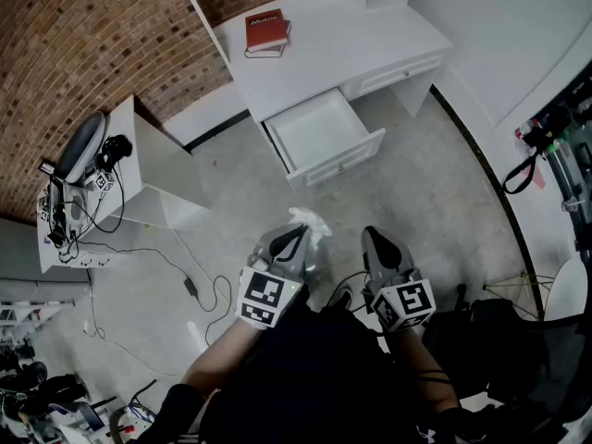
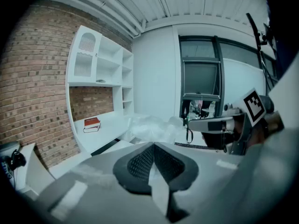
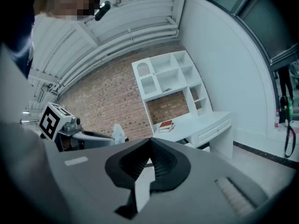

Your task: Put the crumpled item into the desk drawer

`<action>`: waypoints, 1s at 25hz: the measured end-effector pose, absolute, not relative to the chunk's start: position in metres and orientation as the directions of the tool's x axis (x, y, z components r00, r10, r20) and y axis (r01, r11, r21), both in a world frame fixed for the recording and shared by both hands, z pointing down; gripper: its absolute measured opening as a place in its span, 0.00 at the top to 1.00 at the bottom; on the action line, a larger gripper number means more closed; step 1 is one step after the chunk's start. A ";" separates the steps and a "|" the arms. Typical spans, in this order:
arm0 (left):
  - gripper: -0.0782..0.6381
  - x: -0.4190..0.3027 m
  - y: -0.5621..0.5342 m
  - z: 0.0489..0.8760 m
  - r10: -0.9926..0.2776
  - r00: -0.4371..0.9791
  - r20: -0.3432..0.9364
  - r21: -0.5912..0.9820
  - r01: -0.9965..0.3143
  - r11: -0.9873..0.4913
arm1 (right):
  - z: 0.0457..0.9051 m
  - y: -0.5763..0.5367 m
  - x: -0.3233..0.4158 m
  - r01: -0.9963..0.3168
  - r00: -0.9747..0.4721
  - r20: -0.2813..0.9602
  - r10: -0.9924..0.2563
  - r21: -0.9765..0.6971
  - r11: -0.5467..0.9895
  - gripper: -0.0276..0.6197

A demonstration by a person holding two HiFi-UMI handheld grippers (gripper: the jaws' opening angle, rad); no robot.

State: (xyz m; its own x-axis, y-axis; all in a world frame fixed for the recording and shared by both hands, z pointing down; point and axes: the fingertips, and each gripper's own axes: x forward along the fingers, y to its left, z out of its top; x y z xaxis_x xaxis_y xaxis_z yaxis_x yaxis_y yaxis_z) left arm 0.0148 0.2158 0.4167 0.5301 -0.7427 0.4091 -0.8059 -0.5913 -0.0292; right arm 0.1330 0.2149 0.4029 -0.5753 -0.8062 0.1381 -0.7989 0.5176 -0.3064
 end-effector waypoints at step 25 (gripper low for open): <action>0.89 -0.087 0.202 0.393 -0.741 0.589 0.322 -0.004 -0.782 -0.623 | 0.371 0.219 0.059 -0.903 -0.425 0.188 -0.885 -0.146 0.403 0.95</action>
State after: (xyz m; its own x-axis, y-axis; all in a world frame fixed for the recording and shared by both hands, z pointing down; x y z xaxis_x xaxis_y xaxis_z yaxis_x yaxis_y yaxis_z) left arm -0.0869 0.2019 0.3932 0.5891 -0.7410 0.3223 -0.7820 -0.6233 -0.0038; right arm 0.0587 0.2190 0.3706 -0.4254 -0.8852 0.1883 -0.9034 0.4032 -0.1458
